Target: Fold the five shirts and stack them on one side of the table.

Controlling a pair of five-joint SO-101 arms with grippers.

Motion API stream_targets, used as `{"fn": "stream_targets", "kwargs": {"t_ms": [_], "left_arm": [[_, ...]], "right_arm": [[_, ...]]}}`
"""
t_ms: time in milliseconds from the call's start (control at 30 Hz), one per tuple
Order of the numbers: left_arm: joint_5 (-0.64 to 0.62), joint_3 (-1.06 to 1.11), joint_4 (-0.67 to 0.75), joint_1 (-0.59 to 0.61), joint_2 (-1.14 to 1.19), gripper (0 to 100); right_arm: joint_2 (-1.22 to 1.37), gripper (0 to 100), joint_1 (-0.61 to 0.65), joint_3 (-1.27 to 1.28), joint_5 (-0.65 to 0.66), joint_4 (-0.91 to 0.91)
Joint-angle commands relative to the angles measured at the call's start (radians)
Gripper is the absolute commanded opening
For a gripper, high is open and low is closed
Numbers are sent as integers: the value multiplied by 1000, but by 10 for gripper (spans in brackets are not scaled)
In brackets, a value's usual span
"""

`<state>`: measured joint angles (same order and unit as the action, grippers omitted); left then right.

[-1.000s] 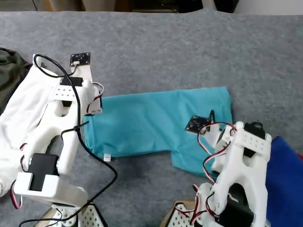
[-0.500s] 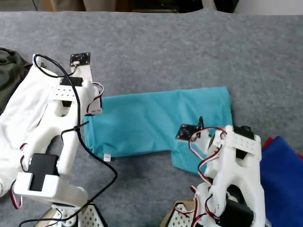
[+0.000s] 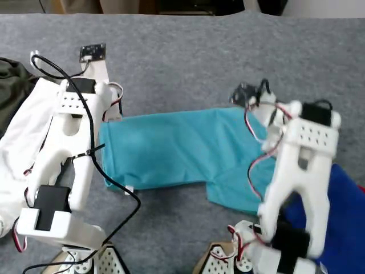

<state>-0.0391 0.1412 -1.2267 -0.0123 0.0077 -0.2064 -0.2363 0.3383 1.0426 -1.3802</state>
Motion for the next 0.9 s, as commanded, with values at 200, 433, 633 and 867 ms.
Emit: {"fn": "stream_targets", "kwargs": {"t_ms": [200, 433, 633, 867], "left_arm": [[-81, -40, 40, -12, 77, 19], [-83, -61, 83, -5, 320, 19], [-74, -203, 95, 75, 458, 19], [-32, -371, 48, 110, 587, 19]], "right_arm": [[464, 6, 88, -401, -301, 124], [719, 6, 82, -642, -316, 126], [920, 6, 38, -803, -272, 118], [1047, 6, 25, -961, -209, 107]]}}
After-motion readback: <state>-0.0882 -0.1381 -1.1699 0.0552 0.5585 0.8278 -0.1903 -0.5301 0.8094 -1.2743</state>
